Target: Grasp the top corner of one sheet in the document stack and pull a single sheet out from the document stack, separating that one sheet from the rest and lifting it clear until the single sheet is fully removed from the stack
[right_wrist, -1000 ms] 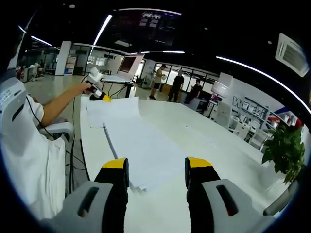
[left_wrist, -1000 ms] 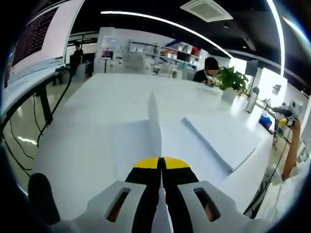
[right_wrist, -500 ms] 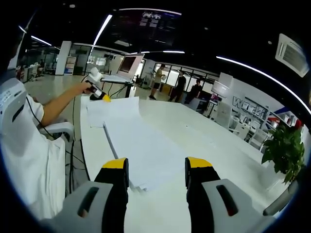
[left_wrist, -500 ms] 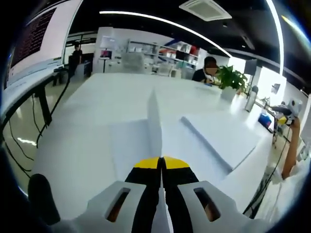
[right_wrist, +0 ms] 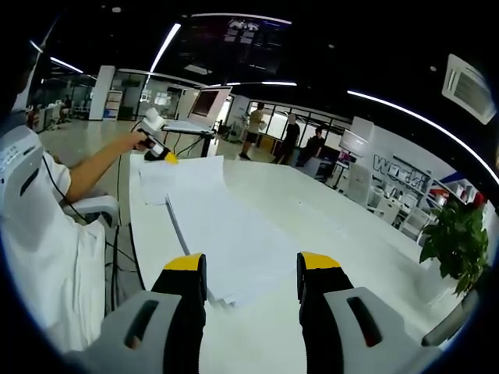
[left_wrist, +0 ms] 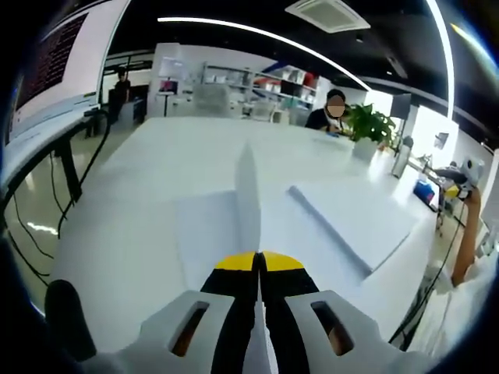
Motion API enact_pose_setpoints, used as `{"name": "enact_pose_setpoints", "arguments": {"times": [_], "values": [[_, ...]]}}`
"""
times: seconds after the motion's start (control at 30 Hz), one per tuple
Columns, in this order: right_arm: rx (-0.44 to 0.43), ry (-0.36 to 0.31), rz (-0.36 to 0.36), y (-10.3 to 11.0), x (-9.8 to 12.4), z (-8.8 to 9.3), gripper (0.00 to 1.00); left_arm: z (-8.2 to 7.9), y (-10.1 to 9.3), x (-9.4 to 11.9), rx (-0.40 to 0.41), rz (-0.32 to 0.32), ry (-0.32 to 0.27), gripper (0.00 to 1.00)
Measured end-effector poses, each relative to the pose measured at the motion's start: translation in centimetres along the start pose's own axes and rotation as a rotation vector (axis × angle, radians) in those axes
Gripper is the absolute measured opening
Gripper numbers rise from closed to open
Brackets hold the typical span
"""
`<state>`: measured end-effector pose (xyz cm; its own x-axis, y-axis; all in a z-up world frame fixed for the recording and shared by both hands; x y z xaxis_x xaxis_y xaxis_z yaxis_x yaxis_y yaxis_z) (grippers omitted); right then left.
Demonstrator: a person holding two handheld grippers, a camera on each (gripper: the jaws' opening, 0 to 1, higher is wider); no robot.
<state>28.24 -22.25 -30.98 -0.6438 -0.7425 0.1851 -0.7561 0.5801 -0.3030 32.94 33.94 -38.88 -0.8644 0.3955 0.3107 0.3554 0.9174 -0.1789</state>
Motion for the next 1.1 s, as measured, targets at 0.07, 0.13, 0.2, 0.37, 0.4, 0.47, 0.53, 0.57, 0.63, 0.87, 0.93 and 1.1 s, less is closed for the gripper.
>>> {"name": "enact_pose_setpoints", "arguments": {"times": [0.07, 0.13, 0.2, 0.37, 0.4, 0.47, 0.53, 0.57, 0.63, 0.87, 0.93, 1.1], "values": [[0.001, 0.0, -0.001, 0.02, -0.02, 0.0, 0.46, 0.0, 0.04, -0.03, 0.002, 0.001, 0.001, 0.03], [0.002, 0.001, -0.002, 0.04, -0.04, 0.0, 0.46, 0.04, -0.01, -0.06, 0.001, 0.0, 0.003, 0.03], [0.001, 0.002, -0.002, 0.03, -0.04, 0.02, 0.46, 0.09, 0.01, -0.13, -0.002, 0.002, 0.007, 0.03], [0.001, 0.0, -0.001, 0.05, 0.01, -0.01, 0.46, 0.09, 0.04, -0.15, -0.004, 0.002, 0.008, 0.03], [0.001, 0.0, -0.001, 0.05, 0.01, -0.01, 0.46, 0.09, 0.03, -0.15, -0.004, 0.002, 0.008, 0.03], [0.001, 0.0, -0.001, 0.06, 0.01, -0.01, 0.46, 0.14, -0.04, -0.13, -0.005, 0.003, 0.009, 0.03], [0.002, 0.0, -0.001, 0.07, 0.0, -0.01, 0.46, 0.3, -0.12, -0.2, -0.006, 0.005, 0.015, 0.03], [0.001, 0.0, 0.0, 0.06, -0.01, -0.02, 0.46, 0.38, -0.16, -0.26, -0.007, 0.004, 0.016, 0.03], [0.002, 0.001, -0.001, 0.08, -0.05, -0.01, 0.46, 0.51, -0.02, -0.46, -0.008, 0.004, 0.024, 0.03], [0.005, -0.002, -0.001, 0.18, 0.1, -0.11, 0.46, 0.55, -0.16, -0.46, -0.012, 0.004, 0.03, 0.03], [0.006, -0.001, -0.003, 0.21, 0.09, -0.09, 0.46, 0.48, -0.27, -0.33, -0.007, 0.005, 0.032, 0.03], [0.005, -0.001, -0.002, 0.15, 0.09, -0.06, 0.46, 0.86, 0.01, -0.58, -0.072, -0.022, 0.043, 0.03]]}}
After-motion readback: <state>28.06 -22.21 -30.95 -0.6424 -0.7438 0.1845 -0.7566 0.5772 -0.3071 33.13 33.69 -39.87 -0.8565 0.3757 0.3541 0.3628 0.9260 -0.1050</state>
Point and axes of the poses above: the point that each gripper's makers call its tool centre point, and the gripper's own axes: x roughly backward along the fingers, y roughly to its left, z roughly out of its underside, the point moved 9 cm from there along x, roughly backward along the fingers, and after that the axes turned 8 degrees about -y, right-handed, at the moved point
